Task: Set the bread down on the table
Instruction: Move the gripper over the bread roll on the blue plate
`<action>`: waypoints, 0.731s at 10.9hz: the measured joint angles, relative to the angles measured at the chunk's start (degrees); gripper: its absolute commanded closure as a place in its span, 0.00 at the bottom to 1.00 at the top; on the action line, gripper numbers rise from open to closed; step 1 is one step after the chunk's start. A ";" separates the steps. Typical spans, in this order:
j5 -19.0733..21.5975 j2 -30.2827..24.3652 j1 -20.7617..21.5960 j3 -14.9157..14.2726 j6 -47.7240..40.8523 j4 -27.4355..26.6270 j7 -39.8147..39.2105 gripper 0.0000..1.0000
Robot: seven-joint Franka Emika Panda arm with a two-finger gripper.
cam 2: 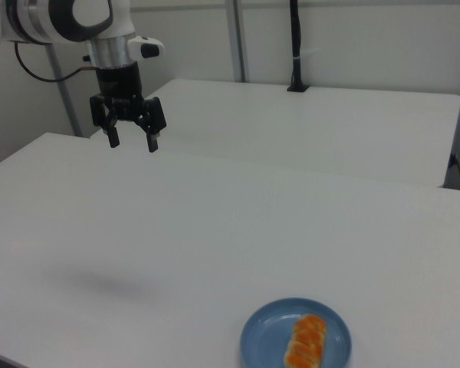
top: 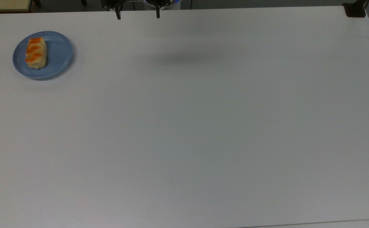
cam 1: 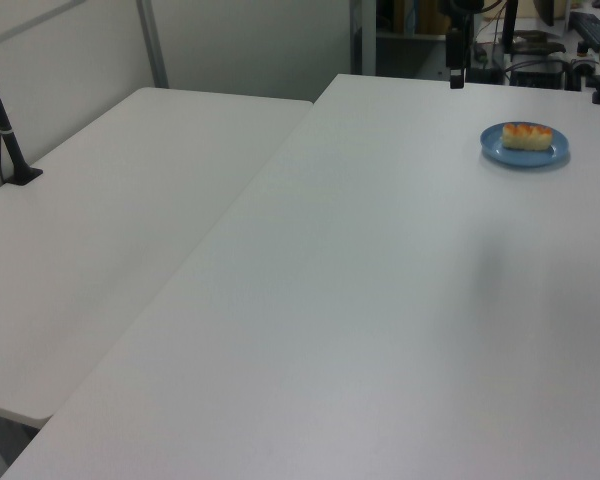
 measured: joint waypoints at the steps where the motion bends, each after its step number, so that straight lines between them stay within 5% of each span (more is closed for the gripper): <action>1: 0.00 0.00 0.01 0.00 0.00 0.00 0.04 0.00; 8: 0.00 -2.16 -0.02 -0.91 -1.55 1.62 4.77 0.00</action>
